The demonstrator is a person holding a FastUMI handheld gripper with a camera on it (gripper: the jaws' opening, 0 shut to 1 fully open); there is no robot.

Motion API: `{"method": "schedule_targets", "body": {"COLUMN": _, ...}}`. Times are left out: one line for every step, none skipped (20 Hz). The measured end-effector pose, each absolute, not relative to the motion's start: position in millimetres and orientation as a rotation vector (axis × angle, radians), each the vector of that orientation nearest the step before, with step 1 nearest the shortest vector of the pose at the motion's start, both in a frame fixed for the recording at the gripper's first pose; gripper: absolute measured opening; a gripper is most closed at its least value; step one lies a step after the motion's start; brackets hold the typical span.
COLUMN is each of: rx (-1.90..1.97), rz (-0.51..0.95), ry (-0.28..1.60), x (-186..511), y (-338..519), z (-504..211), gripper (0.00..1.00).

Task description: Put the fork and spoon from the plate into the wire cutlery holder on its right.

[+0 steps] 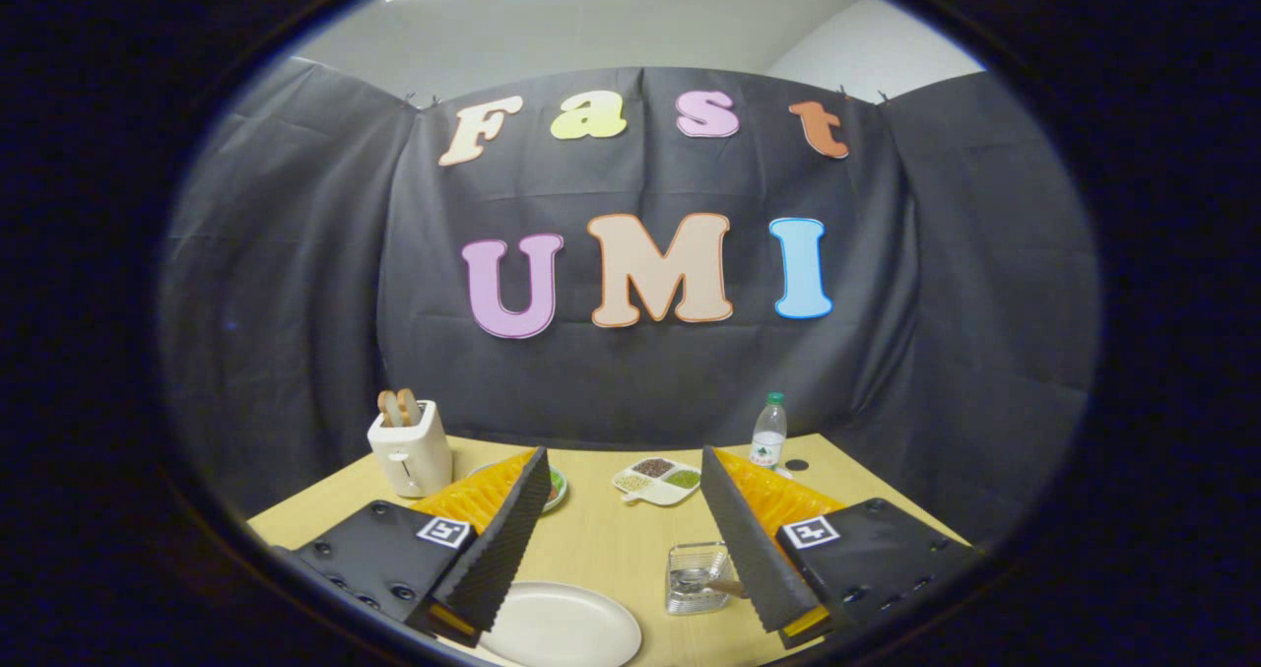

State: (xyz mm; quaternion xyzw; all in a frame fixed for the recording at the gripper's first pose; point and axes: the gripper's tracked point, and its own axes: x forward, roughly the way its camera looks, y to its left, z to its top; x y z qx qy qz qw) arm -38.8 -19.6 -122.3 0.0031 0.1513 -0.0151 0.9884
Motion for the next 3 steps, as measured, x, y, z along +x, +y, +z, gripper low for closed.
{"method": "schedule_targets", "body": {"rx": 0.011, "rz": -0.033, "ry": 0.302, "x": -38.5, "y": -20.5, "z": -121.8, "gripper": 0.99}}
{"method": "schedule_targets", "body": {"rx": 0.011, "rz": -0.04, "ry": 0.293, "x": -37.7, "y": -22.3, "z": -121.3, "gripper": 0.99}}
{"method": "schedule_targets", "body": {"rx": 0.005, "rz": -0.045, "ry": 0.288, "x": -36.4, "y": -24.4, "z": -119.5, "gripper": 0.99}}
